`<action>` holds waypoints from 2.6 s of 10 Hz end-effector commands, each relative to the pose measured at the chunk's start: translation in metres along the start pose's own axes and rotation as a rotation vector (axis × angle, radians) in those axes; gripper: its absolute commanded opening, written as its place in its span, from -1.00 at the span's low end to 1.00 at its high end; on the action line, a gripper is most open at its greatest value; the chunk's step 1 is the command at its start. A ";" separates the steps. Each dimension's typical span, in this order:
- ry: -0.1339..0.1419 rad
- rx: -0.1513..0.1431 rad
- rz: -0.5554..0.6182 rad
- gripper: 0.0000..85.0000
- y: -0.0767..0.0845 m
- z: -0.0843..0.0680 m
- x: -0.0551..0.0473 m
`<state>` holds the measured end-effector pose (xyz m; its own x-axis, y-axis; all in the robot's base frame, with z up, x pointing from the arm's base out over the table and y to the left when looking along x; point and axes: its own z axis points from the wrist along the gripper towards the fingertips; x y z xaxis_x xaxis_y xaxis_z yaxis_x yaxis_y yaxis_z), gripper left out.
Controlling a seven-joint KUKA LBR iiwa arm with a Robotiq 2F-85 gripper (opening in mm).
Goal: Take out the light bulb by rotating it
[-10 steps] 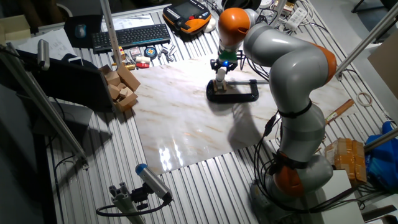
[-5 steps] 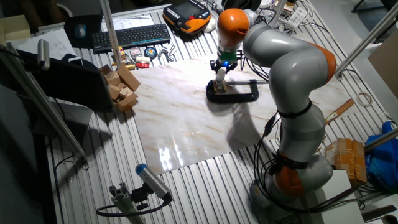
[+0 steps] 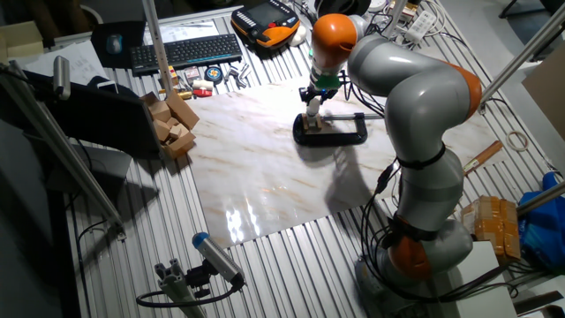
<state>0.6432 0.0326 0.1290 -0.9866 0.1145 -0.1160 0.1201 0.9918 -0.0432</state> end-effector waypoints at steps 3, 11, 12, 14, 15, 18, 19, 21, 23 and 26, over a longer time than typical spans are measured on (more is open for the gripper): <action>-0.010 -0.007 -0.219 -1.00 0.000 0.000 0.000; -0.014 -0.025 -0.421 -1.00 0.002 0.000 0.000; -0.020 -0.023 -0.439 -1.00 0.003 0.000 0.000; -0.029 -0.012 -0.485 -1.00 0.003 -0.001 0.000; -0.033 -0.008 -0.511 -1.00 0.003 -0.001 0.000; -0.035 -0.010 -0.564 -1.00 0.004 -0.001 0.000; -0.037 -0.018 -0.567 -1.00 0.004 -0.001 0.000; -0.029 -0.018 -0.567 -1.00 0.004 -0.002 -0.001; -0.010 -0.040 -0.565 -1.00 0.004 0.000 -0.001; -0.038 -0.033 -0.516 -0.20 0.005 -0.003 -0.001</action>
<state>0.6437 0.0374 0.1318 -0.9138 -0.3855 -0.1278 -0.3786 0.9225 -0.0751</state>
